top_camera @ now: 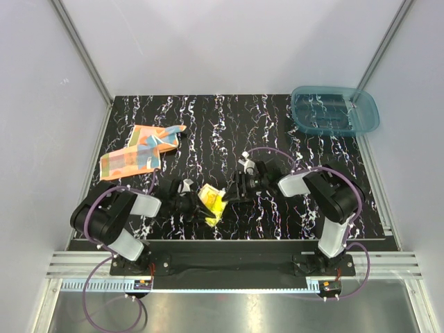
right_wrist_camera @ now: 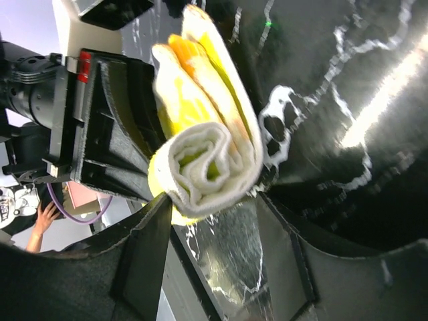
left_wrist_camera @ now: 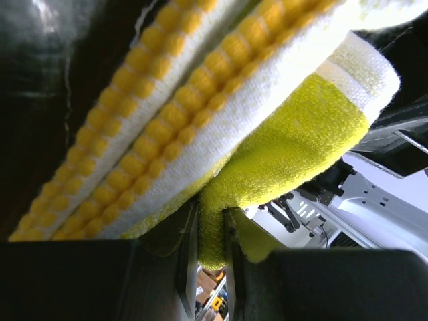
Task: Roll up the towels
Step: Roll the towel
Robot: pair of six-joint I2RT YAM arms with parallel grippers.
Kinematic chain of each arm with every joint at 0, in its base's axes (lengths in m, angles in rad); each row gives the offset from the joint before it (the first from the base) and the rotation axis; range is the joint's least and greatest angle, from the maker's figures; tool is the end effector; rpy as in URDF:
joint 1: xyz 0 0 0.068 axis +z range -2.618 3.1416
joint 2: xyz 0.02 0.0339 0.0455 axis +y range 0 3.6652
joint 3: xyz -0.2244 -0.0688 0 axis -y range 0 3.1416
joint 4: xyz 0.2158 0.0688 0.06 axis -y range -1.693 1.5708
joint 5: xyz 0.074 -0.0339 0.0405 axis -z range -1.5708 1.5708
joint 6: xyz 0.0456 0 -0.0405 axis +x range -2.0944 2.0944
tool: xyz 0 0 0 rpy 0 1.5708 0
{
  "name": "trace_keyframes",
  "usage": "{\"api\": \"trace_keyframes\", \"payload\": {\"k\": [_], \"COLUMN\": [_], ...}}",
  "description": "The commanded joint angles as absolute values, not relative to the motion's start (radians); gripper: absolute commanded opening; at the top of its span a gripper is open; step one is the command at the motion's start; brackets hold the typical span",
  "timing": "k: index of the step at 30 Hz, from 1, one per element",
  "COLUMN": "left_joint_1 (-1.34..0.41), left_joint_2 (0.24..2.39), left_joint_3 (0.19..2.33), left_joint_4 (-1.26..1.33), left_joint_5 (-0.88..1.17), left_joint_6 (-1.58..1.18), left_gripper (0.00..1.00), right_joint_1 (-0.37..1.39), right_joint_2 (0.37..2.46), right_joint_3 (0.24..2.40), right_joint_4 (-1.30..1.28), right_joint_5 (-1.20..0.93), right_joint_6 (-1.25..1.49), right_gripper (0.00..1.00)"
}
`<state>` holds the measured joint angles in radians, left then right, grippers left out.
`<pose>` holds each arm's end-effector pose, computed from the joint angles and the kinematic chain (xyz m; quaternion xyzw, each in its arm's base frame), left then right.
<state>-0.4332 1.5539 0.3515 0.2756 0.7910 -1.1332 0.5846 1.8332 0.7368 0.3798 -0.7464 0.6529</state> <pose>0.1802 -0.1191 0.0733 0.1856 -0.8641 0.4650 0.0509 0.2424 0.1976 0.0951 -0.1220 0.8522 0.4940 0.1217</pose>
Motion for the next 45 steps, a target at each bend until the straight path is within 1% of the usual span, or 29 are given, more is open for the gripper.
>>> {"api": "trace_keyframes", "payload": {"k": [1,10,16,18,20,21,23,25,28,29,32,34,35,36,40,41,43,44,45], "left_joint_1": [-0.430,-0.420,-0.414,-0.411,-0.411,-0.410,-0.410,-0.410,-0.410,-0.410,-0.411,-0.414,-0.419,-0.425,-0.463,-0.501,-0.579,-0.610,-0.641], "left_joint_2": [1.594,1.605,1.606,1.609,1.611,1.611,1.598,1.573,1.517,1.500,1.430,1.372,1.353,1.332,1.220,1.198,1.145,1.128,1.100], "left_joint_3": [0.354,0.359,0.365,0.365,0.365,0.367,0.373,0.391,0.434,0.443,0.482,0.515,0.528,0.541,0.624,0.641,0.684,0.684,0.708], "left_joint_4": [0.242,0.261,0.264,0.268,0.268,0.270,0.247,0.191,0.007,-0.030,-0.160,-0.228,-0.303,-0.340,-0.504,-0.526,-0.570,-0.577,-0.581], "left_joint_5": [0.798,0.818,0.827,0.830,0.830,0.827,0.816,0.772,0.689,0.669,0.586,0.511,0.477,0.404,0.221,0.172,0.002,0.002,-0.080], "left_joint_6": [-1.117,-1.123,-1.123,-1.123,-1.121,-1.120,-1.111,-1.065,-0.993,-0.977,-0.925,-0.888,-0.876,-0.852,-0.818,-0.812,-0.804,-0.801,-0.795], "left_gripper": [0.17,0.17,0.17,0.17,0.17,0.17,0.20,0.24,0.37,0.43,0.50,0.52,0.52,0.52,0.52,0.52,0.52,0.52,0.53], "right_joint_1": [0.612,0.638,0.649,0.657,0.657,0.657,0.657,0.657,0.657,0.657,0.658,0.663,0.667,0.669,0.684,0.687,0.699,0.699,0.704], "right_joint_2": [1.881,1.917,1.951,1.956,1.960,1.962,1.962,1.956,1.936,1.924,1.898,1.888,1.882,1.879,1.876,1.876,1.882,1.882,1.884], "right_joint_3": [0.758,0.750,0.758,0.756,0.756,0.762,0.775,0.798,0.844,0.854,0.899,0.928,0.948,0.956,0.986,0.992,1.017,1.017,1.029], "right_joint_4": [0.452,0.546,0.545,0.542,0.526,0.509,0.447,0.393,0.215,0.186,0.067,0.016,-0.045,-0.066,-0.142,-0.150,-0.181,-0.189,-0.198], "right_joint_5": [-0.730,-0.749,-0.752,-0.741,-0.720,-0.706,-0.669,-0.640,-0.569,-0.548,-0.500,-0.479,-0.459,-0.450,-0.413,-0.411,-0.399,-0.394,-0.391], "right_joint_6": [0.650,0.661,0.663,0.664,0.669,0.672,0.669,0.663,0.638,0.632,0.608,0.597,0.594,0.588,0.581,0.583,0.586,0.586,0.587], "right_gripper": [0.60,0.64,0.63,0.56,0.45,0.34,0.28,0.22,0.20,0.19,0.18,0.18,0.18,0.18,0.18,0.18,0.18,0.18,0.18]}}
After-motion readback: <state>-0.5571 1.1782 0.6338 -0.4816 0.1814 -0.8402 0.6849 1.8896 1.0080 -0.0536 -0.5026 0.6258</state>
